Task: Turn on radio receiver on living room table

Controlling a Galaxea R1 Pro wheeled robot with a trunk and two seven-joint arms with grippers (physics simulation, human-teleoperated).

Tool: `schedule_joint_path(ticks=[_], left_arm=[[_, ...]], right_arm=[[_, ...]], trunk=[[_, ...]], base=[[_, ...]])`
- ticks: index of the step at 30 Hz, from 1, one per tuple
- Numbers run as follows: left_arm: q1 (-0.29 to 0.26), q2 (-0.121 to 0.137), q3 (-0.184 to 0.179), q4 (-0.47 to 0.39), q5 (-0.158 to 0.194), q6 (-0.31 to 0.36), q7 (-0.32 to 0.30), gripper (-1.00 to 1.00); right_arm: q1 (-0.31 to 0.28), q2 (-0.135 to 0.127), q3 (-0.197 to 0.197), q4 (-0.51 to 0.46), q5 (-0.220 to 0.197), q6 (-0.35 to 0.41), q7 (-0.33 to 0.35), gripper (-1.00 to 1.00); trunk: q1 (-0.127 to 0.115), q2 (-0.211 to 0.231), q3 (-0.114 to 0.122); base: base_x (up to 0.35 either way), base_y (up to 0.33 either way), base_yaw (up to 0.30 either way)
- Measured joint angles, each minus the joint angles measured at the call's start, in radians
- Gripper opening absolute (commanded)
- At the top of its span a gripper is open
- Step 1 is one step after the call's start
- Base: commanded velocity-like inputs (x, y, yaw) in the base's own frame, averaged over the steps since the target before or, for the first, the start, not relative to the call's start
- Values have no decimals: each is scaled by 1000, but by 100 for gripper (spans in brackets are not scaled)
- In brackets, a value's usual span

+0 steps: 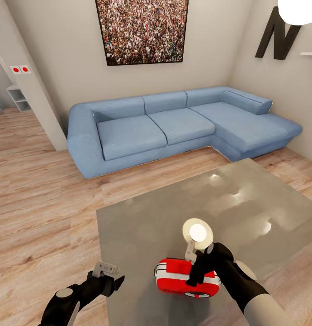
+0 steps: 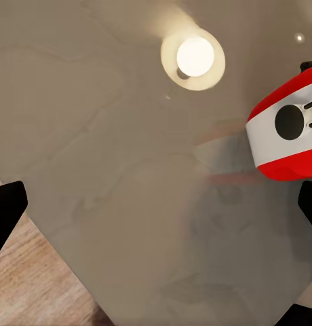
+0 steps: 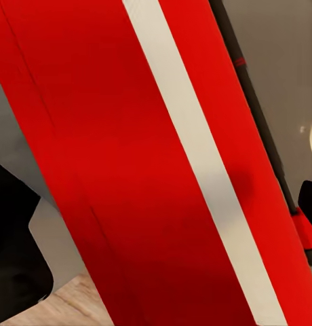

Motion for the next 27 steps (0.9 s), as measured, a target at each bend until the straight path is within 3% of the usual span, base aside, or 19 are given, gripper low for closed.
schedule_joint_path(ticks=[14, 15, 27], left_arm=[[0, 0, 0, 0, 0, 0, 0, 100], [0, 0, 0, 0, 0, 0, 0, 100], [0, 0, 0, 0, 0, 0, 0, 100]], right_arm=[[-4, -1, 0, 27, 0, -10, -12, 100], [-6, -1, 0, 33, 0, -14, -14, -100], [-47, 0, -15, 131, 2, -46, -54, -100]], trunk=[[0, 0, 0], [0, 0, 0], [0, 0, 0]], base=[[0, 0, 0], [0, 0, 0], [0, 0, 0]])
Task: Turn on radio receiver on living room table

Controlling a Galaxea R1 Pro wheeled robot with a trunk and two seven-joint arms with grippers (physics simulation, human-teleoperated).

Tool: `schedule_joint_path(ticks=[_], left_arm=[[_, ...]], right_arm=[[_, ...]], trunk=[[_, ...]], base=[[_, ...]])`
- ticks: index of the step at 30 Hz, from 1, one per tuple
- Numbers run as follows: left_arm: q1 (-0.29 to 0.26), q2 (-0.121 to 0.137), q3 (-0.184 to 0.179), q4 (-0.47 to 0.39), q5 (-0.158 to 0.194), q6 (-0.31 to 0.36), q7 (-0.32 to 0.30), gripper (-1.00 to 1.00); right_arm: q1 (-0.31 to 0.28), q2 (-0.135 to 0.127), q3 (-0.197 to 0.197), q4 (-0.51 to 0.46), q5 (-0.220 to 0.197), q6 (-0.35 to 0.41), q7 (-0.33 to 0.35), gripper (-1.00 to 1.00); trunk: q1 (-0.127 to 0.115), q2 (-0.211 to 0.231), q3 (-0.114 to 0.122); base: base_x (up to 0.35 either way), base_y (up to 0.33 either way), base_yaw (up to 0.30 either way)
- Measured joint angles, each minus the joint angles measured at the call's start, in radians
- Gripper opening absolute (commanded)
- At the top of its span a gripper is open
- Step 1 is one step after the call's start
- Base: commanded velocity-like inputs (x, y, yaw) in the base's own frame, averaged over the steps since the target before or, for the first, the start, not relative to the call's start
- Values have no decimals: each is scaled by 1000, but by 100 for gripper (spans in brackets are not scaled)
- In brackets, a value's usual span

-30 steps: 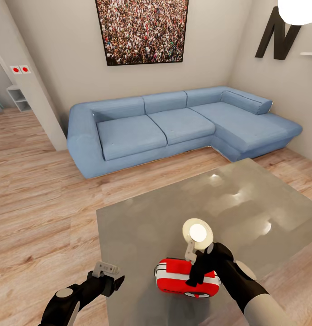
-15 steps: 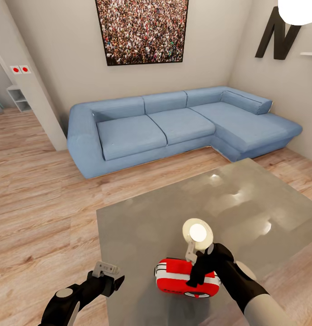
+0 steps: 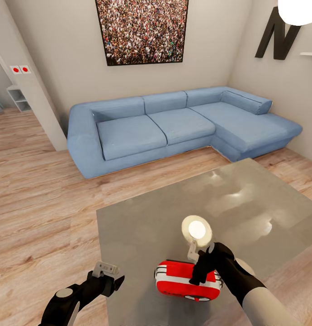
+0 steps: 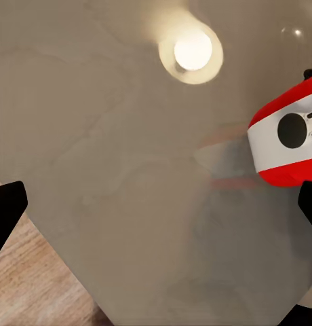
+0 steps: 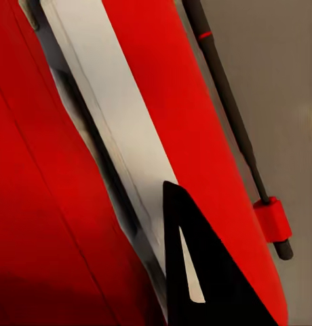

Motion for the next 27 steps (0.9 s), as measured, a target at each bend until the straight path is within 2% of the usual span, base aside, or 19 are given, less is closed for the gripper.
schedule_joint_path(ticks=[14, 15, 16, 18, 19, 20, 22, 27], left_arm=[[0, 0, 0, 0, 0, 0, 0, 100], [0, 0, 0, 0, 0, 0, 0, 100], [0, 0, 0, 0, 0, 0, 0, 100], [0, 0, 0, 0, 0, 0, 0, 100], [0, 0, 0, 0, 0, 0, 0, 100], [0, 0, 0, 0, 0, 0, 0, 100], [0, 0, 0, 0, 0, 0, 0, 100], [0, 0, 0, 0, 0, 0, 0, 100]], right_arm=[[0, 0, -3, -3, -3, 2, -15, -100], [0, -7, -123, -68, 28, 58, 144, -100], [1, -4, -149, -132, -3, 88, 193, -100], [0, -8, -162, -358, 11, 101, 215, -100], [-1, -9, -166, -478, 4, 102, 217, -100], [-1, -10, -167, -530, 0, 113, 222, -100], [0, -13, -171, -482, 7, 136, 233, -100], [0, -16, -175, -540, 4, 164, 261, -100]], trunk=[[0, 0, 0], [0, 0, 0], [0, 0, 0], [0, 0, 0], [0, 0, 0], [0, 0, 0], [0, 0, 0], [0, 0, 0]], base=[[0, 0, 0], [0, 0, 0], [0, 0, 0], [0, 0, 0], [0, 0, 0], [0, 0, 0], [0, 0, 0], [0, 0, 0]])
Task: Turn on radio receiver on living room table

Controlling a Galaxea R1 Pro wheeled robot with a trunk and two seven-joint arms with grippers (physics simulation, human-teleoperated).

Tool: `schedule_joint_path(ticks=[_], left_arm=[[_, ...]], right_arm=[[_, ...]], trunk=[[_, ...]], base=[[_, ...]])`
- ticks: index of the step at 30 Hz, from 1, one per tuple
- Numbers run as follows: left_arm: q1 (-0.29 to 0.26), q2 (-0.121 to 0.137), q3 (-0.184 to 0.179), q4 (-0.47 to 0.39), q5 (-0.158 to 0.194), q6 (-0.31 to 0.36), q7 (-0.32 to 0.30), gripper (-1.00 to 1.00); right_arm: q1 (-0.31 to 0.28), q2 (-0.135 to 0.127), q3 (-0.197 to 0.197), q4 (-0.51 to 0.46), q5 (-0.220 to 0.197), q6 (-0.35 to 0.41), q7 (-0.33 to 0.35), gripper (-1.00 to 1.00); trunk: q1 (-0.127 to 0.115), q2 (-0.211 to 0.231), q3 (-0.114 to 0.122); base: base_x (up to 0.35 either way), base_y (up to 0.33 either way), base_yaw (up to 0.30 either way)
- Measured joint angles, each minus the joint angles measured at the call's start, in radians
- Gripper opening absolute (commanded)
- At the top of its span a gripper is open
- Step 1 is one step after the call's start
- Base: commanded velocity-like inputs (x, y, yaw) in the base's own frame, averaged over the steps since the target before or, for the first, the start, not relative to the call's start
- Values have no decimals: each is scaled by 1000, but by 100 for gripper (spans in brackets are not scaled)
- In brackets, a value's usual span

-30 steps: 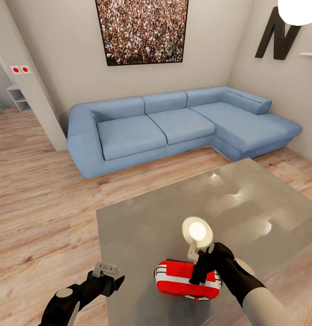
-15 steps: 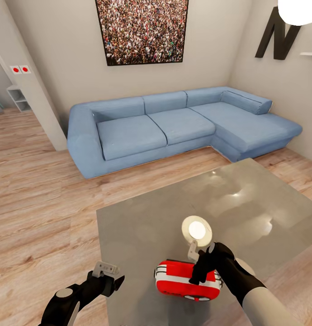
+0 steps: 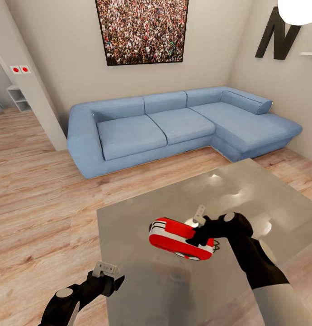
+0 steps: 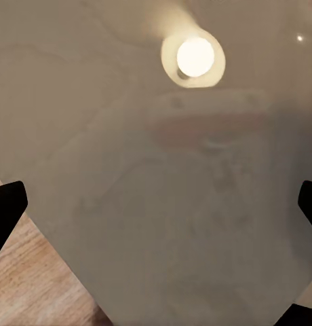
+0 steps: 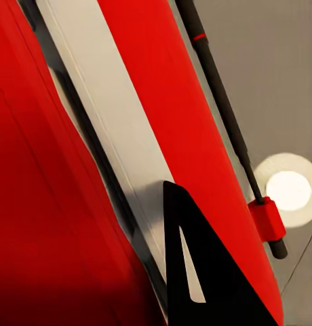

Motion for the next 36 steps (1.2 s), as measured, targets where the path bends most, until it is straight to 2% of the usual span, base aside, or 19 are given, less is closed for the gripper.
schedule_joint_path(ticks=[10, 18, 22, 23, 24, 27, 29, 31, 32, 34, 36], left_arm=[[0, 0, 0, 0, 0, -1, 0, 100], [0, 0, 0, 0, 3, -5, 0, 100], [0, 0, 0, 0, 3, -9, -2, 100], [0, -1, 0, 0, 3, -10, -2, 100], [0, -1, 0, -2, 4, -12, -3, 100], [0, -3, 0, -5, 6, -15, -15, 100], [0, -4, 0, -7, 7, -17, -28, 100], [0, -4, 0, -9, 8, -19, -53, 100], [0, -5, 0, -10, 9, -19, -61, 100], [0, -10, 0, -11, 9, -20, -89, 100], [0, -16, 0, -12, 9, -21, -109, 100]], right_arm=[[0, -1, -2, -25, 2, 11, 16, -100], [0, -3, -4, -32, 1, 54, 19, -100], [0, -3, -32, -34, -4, 98, 54, -100], [0, -3, -45, -35, -6, 120, 81, -100], [0, 1, -76, -38, -5, 153, 148, -100], [0, 12, -114, -39, -10, 186, 180, -100], [0, 14, -123, -39, -25, 230, 187, -100], [0, 16, -128, -39, -81, 301, 190, -100], [0, 16, -129, -40, -96, 315, 190, -100], [0, 16, -130, -40, -161, 354, 191, -100], [0, 17, -130, -40, -182, 363, 190, -100]], trunk=[[0, 0, 0], [0, 0, 0], [0, 0, 0], [0, 0, 0], [0, 0, 0], [0, 0, 0], [0, 0, 0], [0, 0, 0], [0, 0, 0], [0, 0, 0], [0, 0, 0]], base=[[0, 0, 0], [0, 0, 0], [0, 0, 0], [0, 0, 0], [0, 0, 0], [0, 0, 0], [0, 0, 0], [0, 0, 0], [0, 0, 0], [0, 0, 0], [0, 0, 0]])
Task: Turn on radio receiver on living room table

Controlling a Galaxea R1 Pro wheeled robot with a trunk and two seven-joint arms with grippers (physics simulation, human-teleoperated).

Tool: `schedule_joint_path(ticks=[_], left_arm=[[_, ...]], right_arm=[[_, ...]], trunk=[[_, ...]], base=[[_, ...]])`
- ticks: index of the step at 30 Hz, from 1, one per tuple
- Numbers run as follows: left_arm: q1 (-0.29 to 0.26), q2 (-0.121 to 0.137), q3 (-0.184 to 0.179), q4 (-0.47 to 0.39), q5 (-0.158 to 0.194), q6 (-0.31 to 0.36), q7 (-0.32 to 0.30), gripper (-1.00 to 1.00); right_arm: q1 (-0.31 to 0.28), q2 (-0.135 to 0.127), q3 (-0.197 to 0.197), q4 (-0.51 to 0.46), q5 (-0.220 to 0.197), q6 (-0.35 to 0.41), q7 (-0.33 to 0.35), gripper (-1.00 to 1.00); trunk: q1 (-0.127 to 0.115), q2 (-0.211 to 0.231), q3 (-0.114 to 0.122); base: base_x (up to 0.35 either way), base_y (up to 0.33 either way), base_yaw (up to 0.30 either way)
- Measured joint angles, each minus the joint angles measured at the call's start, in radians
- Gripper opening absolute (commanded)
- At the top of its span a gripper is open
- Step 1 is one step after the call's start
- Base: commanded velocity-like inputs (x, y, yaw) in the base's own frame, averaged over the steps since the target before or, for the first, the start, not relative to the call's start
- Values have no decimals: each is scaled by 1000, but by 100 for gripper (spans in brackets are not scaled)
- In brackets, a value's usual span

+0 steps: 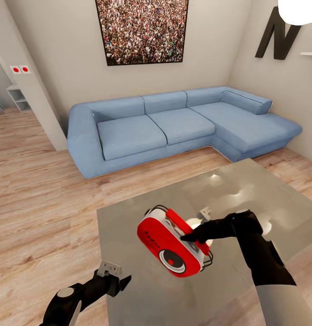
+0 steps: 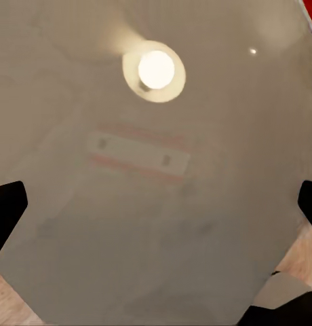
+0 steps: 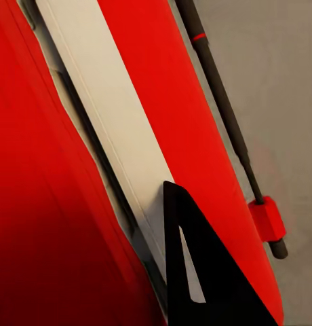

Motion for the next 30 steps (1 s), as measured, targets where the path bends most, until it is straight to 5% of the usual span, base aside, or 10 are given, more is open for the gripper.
schedule_joint_path(ticks=[4, 30], left_arm=[[0, -11, 0, 0, 0, -12, -31, 100], [-4, -85, -2, -8, -2, -13, -105, 100]], right_arm=[[0, 1, 3, 1, -26, 13, -1, -100], [0, 3, 4, 17, -26, -5, -20, -100]], trunk=[[0, 0, 0], [0, 0, 0]], base=[[0, 0, 0], [0, 0, 0]])
